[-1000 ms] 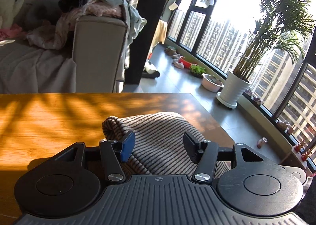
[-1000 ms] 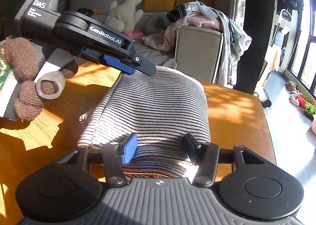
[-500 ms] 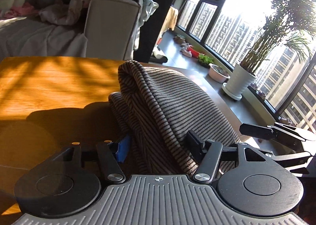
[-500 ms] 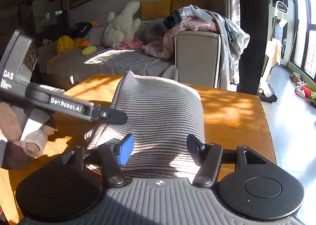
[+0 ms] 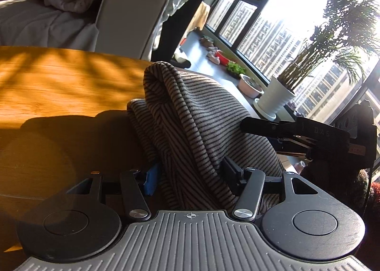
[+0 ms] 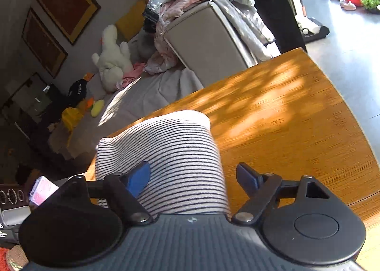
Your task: Fold clothes
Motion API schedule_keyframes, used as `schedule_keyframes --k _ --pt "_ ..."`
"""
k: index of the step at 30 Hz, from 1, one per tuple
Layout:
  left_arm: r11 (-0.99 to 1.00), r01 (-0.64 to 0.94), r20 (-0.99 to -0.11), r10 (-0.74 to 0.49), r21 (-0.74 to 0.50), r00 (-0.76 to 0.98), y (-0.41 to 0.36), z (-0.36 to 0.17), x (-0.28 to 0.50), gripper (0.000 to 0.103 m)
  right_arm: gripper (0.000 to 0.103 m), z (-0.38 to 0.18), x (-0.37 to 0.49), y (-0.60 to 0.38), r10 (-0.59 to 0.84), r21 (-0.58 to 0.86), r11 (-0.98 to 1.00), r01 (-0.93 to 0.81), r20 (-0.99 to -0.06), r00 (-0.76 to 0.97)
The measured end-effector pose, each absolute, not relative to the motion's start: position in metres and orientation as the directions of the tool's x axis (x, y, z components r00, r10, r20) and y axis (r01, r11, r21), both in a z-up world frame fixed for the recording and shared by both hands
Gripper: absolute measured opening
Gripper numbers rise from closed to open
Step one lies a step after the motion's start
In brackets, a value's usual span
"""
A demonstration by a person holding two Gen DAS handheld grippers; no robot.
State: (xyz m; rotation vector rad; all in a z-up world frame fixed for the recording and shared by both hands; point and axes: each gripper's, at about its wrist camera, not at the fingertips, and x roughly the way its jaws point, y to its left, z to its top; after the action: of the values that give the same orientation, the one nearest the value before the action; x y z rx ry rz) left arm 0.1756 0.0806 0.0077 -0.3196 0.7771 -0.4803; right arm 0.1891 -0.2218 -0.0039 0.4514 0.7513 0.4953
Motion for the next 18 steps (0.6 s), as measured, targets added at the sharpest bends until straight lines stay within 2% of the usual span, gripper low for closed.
schedule_keyframes --k 2,3,6,8,12,16,18 --pt "0.848 0.293 -0.590 -0.520 -0.441 0.618 0.081 0.007 0.175 0.062 0.066 0.007 0.183 -0.207 0.564 0.479 0.816 -0.323 -0.540 0.625" --pt "0.849 0.290 -0.589 -0.519 -0.442 0.620 0.082 0.006 0.175 0.062 0.061 0.014 0.178 -0.202 0.563 0.449 0.821 -0.353 -0.529 0.635" --pt "0.846 0.283 -0.587 -0.521 -0.452 0.620 0.086 0.005 0.175 0.062 0.050 0.029 0.169 -0.208 0.593 0.479 0.793 -0.377 -0.466 0.656" --pt "0.843 0.281 -0.586 -0.525 -0.458 0.617 0.087 0.005 0.175 0.062 0.046 0.031 0.168 -0.210 0.575 0.459 0.807 -0.371 -0.470 0.669" --pt "0.843 0.285 -0.586 -0.525 -0.455 0.617 0.081 0.005 0.175 0.062 0.046 0.013 0.172 -0.209 0.477 0.363 0.876 -0.316 -0.563 0.675" --pt "0.845 0.279 -0.590 -0.522 -0.456 0.616 0.082 0.007 0.176 0.064 0.053 0.021 0.150 -0.195 0.404 0.217 0.914 -0.342 -0.547 0.733" --pt "0.835 0.271 -0.573 -0.530 -0.478 0.625 0.089 0.013 0.174 0.061 0.055 0.029 0.129 -0.186 0.384 0.115 0.917 -0.382 -0.511 0.769"
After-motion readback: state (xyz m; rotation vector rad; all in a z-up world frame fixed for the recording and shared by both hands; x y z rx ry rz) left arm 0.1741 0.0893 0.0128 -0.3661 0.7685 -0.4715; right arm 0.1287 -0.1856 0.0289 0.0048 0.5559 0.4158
